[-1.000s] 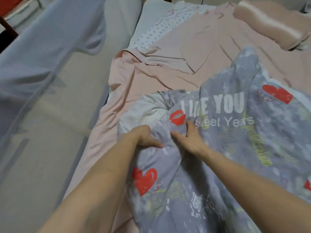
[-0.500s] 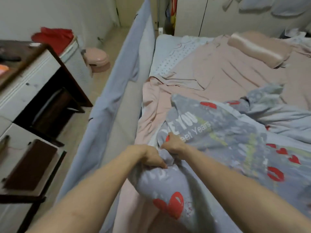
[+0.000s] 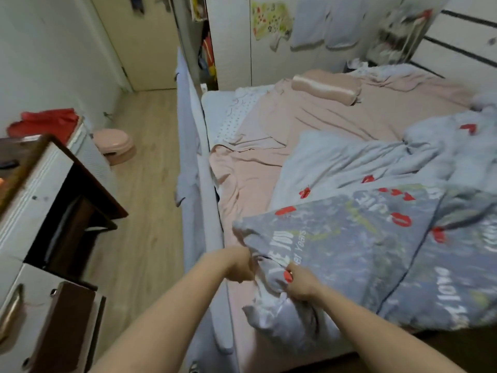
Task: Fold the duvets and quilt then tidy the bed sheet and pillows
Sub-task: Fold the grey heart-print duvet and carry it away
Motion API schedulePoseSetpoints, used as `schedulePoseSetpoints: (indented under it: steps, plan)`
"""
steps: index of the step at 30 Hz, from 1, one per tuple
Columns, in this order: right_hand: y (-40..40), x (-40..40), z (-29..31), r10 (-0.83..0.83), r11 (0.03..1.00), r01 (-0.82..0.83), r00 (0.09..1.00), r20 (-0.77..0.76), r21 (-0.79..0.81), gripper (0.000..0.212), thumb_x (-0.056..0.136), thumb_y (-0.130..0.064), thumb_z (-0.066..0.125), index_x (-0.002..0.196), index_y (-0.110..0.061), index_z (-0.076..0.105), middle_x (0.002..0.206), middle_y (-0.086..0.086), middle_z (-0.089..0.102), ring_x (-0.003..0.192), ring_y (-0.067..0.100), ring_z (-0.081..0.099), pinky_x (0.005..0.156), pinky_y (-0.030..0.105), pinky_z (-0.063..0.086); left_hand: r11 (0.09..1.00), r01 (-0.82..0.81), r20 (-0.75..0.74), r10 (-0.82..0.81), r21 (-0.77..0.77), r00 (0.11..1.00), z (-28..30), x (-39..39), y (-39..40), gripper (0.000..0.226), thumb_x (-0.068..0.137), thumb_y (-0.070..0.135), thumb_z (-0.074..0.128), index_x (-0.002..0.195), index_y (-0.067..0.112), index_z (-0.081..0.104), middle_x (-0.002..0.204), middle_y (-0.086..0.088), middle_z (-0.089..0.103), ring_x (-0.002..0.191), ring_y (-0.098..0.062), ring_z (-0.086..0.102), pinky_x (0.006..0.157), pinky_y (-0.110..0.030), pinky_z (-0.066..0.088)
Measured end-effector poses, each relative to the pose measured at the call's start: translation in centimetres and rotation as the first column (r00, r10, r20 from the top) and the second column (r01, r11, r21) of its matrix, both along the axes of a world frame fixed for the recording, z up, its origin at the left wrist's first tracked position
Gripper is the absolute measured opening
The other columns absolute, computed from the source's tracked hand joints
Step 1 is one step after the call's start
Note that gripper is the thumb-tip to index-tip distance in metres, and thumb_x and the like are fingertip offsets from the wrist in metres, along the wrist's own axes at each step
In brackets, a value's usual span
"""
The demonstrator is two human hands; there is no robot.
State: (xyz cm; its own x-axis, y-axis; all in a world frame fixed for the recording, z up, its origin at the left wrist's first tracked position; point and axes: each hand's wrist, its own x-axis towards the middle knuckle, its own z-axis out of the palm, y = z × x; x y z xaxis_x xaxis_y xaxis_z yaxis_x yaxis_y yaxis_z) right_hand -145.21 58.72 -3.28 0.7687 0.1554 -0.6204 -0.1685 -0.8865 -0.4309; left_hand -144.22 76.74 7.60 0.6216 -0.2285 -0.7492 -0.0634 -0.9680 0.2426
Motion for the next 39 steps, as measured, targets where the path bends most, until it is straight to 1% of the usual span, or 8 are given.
schedulePoseSetpoints:
  steps: [2,5,10,17,27,32,36,39]
  plan:
    - [-0.5,-0.4,-0.9,-0.003,0.999,0.003,1.000,-0.011,-0.033,0.036,0.088,-0.041,0.062,0.109,-0.013,0.051,0.122,0.013,0.059,0.111,0.030,0.055,0.080,0.027,0.040,0.999,0.022,0.124,-0.028,0.048,0.992,1.0,1.2,1.2,0.029,0.094,0.022,0.050,0.115,0.008,0.065,0.113,-0.009,0.067,0.102,-0.025,0.060,0.088,-0.032,0.049]
    - [0.3,-0.6,-1.1,0.040,0.998,-0.043,0.997,-0.073,-0.043,0.024,0.091,-0.034,0.057,0.104,-0.015,0.051,0.118,0.015,0.061,0.105,0.028,0.058,0.073,0.025,0.037,0.990,0.080,0.156,-0.098,0.114,0.983,1.2,2.7,2.5,0.030,0.096,0.025,0.049,0.116,0.009,0.064,0.114,-0.007,0.065,0.107,-0.025,0.059,0.093,-0.037,0.049]
    - [2.7,0.1,0.3,-0.008,0.997,-0.003,0.990,-0.140,-0.081,0.013,0.080,-0.002,0.043,0.074,-0.008,0.051,0.067,0.013,0.050,0.055,0.022,0.050,0.052,0.030,0.047,0.970,0.197,0.156,-0.218,0.139,0.963,1.5,5.2,4.2,0.032,0.096,0.027,0.048,0.119,0.012,0.064,0.121,-0.008,0.062,0.110,-0.027,0.057,0.095,-0.037,0.048]
    - [7.5,5.9,3.4,-0.388,0.922,0.388,0.920,0.045,0.009,0.033,0.082,-0.001,0.043,0.105,0.013,0.062,0.074,0.019,0.058,0.065,0.027,0.057,0.059,0.033,0.049,0.942,0.333,0.365,-0.327,0.049,0.872,1.3,11.8,10.0,0.031,0.096,0.029,0.051,0.119,0.015,0.065,0.125,-0.007,0.061,0.113,-0.027,0.056,0.095,-0.035,0.047]
    - [16.8,10.1,10.0,-0.628,0.777,0.608,0.765,0.141,0.162,0.031,0.081,-0.003,0.041,0.100,0.007,0.063,0.087,0.023,0.067,0.067,0.028,0.061,0.058,0.030,0.047,0.894,0.447,0.459,-0.383,-0.034,0.802,5.7,18.6,18.8,0.026,0.092,0.036,0.056,0.113,0.023,0.066,0.118,0.001,0.064,0.105,-0.017,0.059,0.094,-0.036,0.049]
    - [14.6,11.4,12.0,-0.719,0.695,0.698,0.670,0.185,0.173,0.018,0.087,-0.005,0.046,0.086,-0.005,0.064,0.085,0.016,0.064,0.073,0.028,0.061,0.061,0.030,0.046,0.860,0.510,0.485,-0.459,0.031,0.745,7.6,23.1,16.7,0.028,0.094,0.035,0.053,0.117,0.022,0.064,0.121,0.001,0.062,0.110,-0.018,0.056,0.094,-0.032,0.047]
    - [11.8,14.2,10.6,-0.818,0.575,0.788,0.549,0.171,0.221,0.025,0.089,-0.004,0.046,0.104,0.007,0.064,0.091,0.020,0.065,0.073,0.025,0.059,0.065,0.032,0.050,0.816,0.572,0.448,-0.543,0.082,0.710,7.2,26.6,13.3,0.022,0.095,0.029,0.052,0.106,0.016,0.065,0.119,-0.004,0.064,0.108,-0.022,0.058,0.095,-0.036,0.048]
    - [9.7,18.3,9.2,-0.846,0.532,0.815,0.497,0.195,0.232,0.023,0.089,-0.005,0.047,0.101,0.004,0.065,0.087,0.017,0.063,0.074,0.027,0.059,0.067,0.034,0.050,0.761,0.636,0.449,-0.617,0.129,0.646,6.5,30.6,10.1,0.032,0.096,0.028,0.050,0.123,0.014,0.061,0.127,-0.004,0.059,0.117,-0.023,0.053,0.099,-0.036,0.045]
